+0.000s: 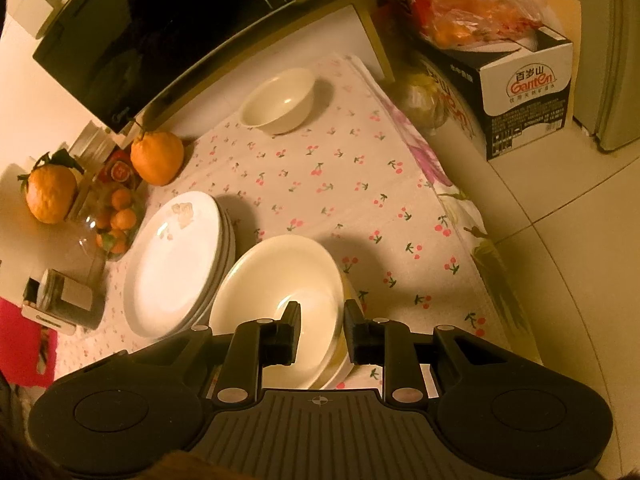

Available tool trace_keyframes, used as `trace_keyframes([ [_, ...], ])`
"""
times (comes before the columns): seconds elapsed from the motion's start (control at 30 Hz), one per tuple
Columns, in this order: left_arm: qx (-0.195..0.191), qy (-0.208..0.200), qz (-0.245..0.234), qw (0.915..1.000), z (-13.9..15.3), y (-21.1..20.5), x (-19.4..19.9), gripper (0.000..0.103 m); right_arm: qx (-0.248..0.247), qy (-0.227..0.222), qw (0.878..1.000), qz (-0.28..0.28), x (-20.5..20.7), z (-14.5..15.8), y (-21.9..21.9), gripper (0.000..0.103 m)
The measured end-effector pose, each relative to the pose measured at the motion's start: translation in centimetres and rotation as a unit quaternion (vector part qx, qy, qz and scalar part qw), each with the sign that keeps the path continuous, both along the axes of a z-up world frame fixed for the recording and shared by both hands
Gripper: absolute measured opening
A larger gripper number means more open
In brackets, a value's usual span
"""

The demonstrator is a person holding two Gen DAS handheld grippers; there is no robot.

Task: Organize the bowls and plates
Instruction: 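Lower the cream bowl into the white bowl and open both grippers, then move both grippers to the white bowl beside the microwave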

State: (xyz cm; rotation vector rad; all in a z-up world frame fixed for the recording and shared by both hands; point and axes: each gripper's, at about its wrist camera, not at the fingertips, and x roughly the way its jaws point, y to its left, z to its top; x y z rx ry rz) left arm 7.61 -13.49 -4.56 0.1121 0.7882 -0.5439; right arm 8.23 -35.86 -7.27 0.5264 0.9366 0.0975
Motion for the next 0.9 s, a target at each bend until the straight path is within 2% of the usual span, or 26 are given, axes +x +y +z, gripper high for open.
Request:
trace_keyframes([
  [0.47,-0.002,0.009,0.003,1.0,-0.1,0.2,0.1,0.015,0.002,0.004,1.0,-0.015,0.0,0.1,-1.1,0.025],
  [0.6,-0.005,0.01,0.001,0.9999,-0.1,0.2,0.1,0.026,0.004,0.007,1.0,-0.016,0.0,0.0,-1.2,0.025],
  [0.63,-0.007,0.01,0.001,0.9999,-0.1,0.3,0.1,0.026,0.004,0.008,1.0,-0.018,0.0,0.0,-1.2,0.028],
  [0.67,-0.008,0.009,0.0,0.9999,0.0,0.3,0.0,0.027,0.005,0.008,1.0,-0.019,0.0,0.0,-1.3,0.036],
  [0.9,-0.026,0.008,-0.005,0.9996,0.4,0.5,-0.2,0.057,0.017,0.0,0.999,-0.032,-0.2,0.3,-2.0,0.059],
])
